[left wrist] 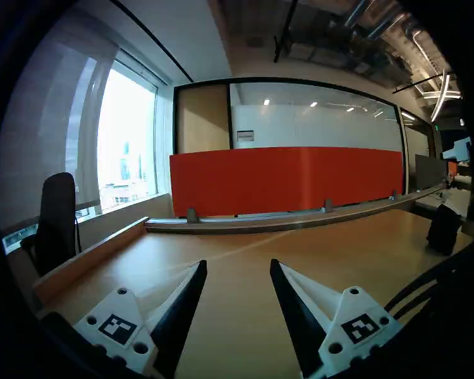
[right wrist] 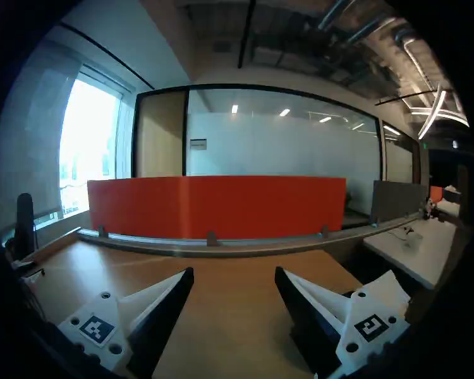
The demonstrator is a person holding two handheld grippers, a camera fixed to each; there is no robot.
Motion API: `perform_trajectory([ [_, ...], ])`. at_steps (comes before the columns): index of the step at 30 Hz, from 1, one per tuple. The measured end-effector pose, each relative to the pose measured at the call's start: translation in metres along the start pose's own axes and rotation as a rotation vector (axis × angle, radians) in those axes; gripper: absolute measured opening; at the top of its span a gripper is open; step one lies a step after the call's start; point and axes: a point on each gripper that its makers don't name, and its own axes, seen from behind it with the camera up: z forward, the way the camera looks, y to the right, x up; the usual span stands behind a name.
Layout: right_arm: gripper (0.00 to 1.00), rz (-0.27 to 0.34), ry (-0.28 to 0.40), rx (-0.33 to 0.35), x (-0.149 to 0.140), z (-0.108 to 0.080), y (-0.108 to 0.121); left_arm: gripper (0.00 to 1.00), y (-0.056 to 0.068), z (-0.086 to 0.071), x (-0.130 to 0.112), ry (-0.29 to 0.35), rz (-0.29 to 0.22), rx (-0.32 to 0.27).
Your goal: Fold towel
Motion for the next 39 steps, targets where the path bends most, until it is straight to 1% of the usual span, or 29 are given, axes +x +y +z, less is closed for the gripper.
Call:
perform_trajectory([
  [5,0.99,0.013,0.010,0.004,-0.004,0.004,-0.005,0.73,0.001,0.005,-0.009,0.023,-0.006,-0.001],
  [8,0.99,0.015,0.014,0.007,-0.008,0.006,-0.007,0.73,-0.001,0.009,-0.013,0.035,-0.002,-0.001],
  [14,0.99,0.007,0.021,-0.002,-0.015,0.007,-0.006,0.73,-0.006,0.016,-0.021,0.060,0.009,0.008],
  [17,0.99,0.003,0.024,-0.003,-0.020,0.007,-0.005,0.73,-0.005,0.019,-0.027,0.070,0.003,0.005],
  [23,0.99,-0.005,0.023,-0.015,-0.027,0.007,-0.001,0.73,-0.004,0.021,-0.041,0.072,-0.008,0.003],
  [30,0.99,-0.017,0.002,-0.030,-0.038,0.006,0.005,0.73,-0.005,0.024,-0.053,0.078,-0.014,0.004],
  [35,0.99,-0.013,-0.002,-0.036,-0.041,0.006,0.006,0.73,-0.006,0.027,-0.055,0.083,-0.026,-0.002],
  [39,0.99,-0.012,-0.003,-0.035,-0.041,0.006,0.004,0.73,-0.010,0.028,-0.055,0.082,-0.039,0.003],
])
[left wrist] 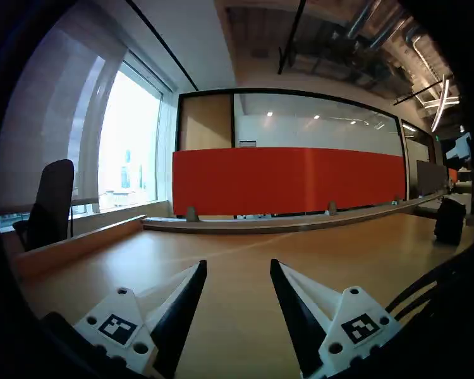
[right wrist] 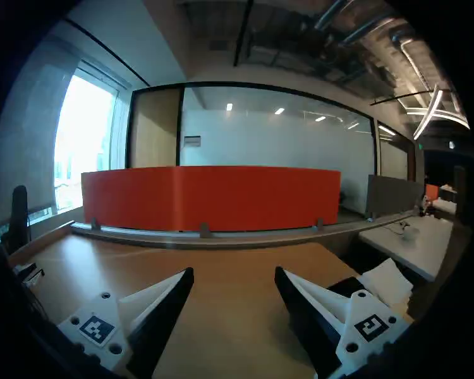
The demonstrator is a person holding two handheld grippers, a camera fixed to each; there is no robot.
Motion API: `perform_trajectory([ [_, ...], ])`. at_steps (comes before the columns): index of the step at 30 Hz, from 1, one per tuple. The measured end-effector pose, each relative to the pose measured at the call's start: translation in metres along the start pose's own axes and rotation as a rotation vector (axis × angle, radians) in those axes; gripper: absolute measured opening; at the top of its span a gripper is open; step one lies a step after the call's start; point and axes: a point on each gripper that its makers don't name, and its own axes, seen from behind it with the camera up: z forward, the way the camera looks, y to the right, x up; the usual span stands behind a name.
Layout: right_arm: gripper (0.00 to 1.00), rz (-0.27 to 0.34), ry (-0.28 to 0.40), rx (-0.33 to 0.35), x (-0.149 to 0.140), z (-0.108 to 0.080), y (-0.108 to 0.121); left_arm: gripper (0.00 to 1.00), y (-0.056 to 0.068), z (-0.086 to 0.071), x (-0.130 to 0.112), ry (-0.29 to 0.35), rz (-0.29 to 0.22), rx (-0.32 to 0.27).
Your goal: Fold towel
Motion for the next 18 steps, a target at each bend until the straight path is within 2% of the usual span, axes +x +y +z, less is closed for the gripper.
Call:
perform_trajectory([
  [11,0.99,-0.019,0.004,0.007,0.005,0.001,-0.007,0.73,-0.005,-0.001,0.000,-0.003,-0.007,0.006],
  [18,0.99,-0.039,0.031,0.007,0.014,0.004,-0.005,0.73,-0.004,-0.001,0.000,-0.003,-0.008,0.007],
])
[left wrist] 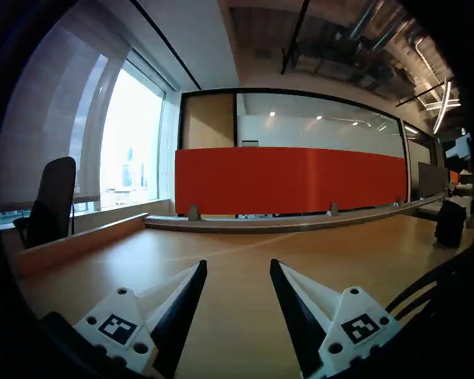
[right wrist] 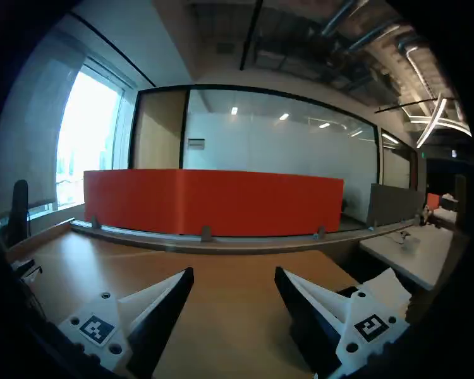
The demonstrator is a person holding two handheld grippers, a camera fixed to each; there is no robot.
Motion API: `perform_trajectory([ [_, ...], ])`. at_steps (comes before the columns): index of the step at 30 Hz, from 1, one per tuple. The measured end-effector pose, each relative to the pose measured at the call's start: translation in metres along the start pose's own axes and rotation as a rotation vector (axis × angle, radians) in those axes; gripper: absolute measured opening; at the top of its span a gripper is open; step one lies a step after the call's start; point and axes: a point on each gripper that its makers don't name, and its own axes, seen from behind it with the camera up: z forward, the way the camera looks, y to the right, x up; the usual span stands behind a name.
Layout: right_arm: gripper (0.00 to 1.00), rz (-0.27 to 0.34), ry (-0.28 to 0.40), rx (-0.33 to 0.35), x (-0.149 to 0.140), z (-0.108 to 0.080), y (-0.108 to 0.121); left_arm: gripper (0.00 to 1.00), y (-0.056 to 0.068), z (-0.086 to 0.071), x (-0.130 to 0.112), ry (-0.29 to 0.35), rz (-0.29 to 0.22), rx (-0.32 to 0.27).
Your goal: Fold towel
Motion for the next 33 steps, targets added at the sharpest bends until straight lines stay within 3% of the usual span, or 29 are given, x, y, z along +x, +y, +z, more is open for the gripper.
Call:
perform_trajectory([
  [14,0.99,-0.030,0.089,-0.023,0.008,0.007,0.020,0.73,0.001,0.000,0.000,0.000,0.000,0.000],
  [33,0.99,0.037,0.112,0.039,-0.073,0.024,0.024,0.73,0.003,0.000,-0.002,0.000,0.000,0.000],
])
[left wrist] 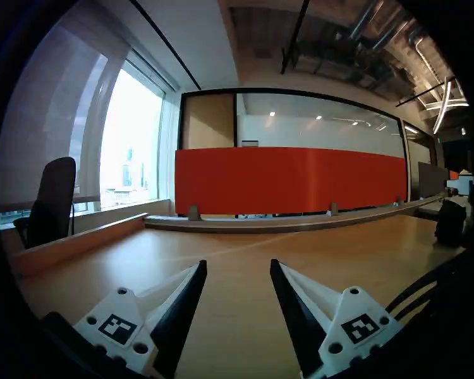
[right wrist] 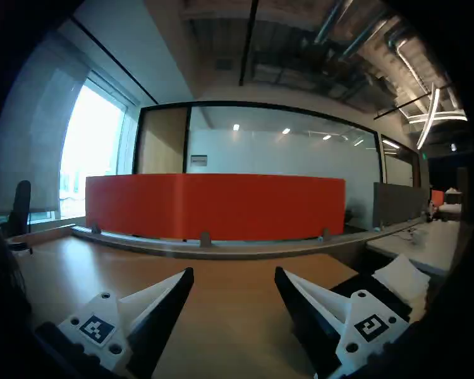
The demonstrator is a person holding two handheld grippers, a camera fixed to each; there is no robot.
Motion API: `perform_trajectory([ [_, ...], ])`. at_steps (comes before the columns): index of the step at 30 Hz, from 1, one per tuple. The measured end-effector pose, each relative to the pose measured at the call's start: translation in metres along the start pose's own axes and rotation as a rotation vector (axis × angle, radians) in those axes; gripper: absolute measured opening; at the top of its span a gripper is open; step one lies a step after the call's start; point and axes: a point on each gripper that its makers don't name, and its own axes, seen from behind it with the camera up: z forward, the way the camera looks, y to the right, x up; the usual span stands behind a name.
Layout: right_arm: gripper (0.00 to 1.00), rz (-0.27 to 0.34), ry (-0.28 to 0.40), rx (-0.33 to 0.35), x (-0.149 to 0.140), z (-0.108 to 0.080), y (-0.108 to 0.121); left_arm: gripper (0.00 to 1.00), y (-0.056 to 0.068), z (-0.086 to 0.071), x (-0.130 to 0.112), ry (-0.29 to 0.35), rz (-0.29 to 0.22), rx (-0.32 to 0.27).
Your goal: Fold towel
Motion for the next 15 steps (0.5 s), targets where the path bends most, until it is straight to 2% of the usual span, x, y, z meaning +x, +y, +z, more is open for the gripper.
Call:
perform_trajectory([
  [8,0.99,0.007,0.003,0.028,-0.028,-0.001,-0.005,0.73,0.000,0.000,0.000,0.000,0.000,0.000],
  [15,0.99,0.041,-0.008,0.013,-0.049,0.001,0.004,0.73,0.000,0.000,0.000,0.000,0.000,0.000],
])
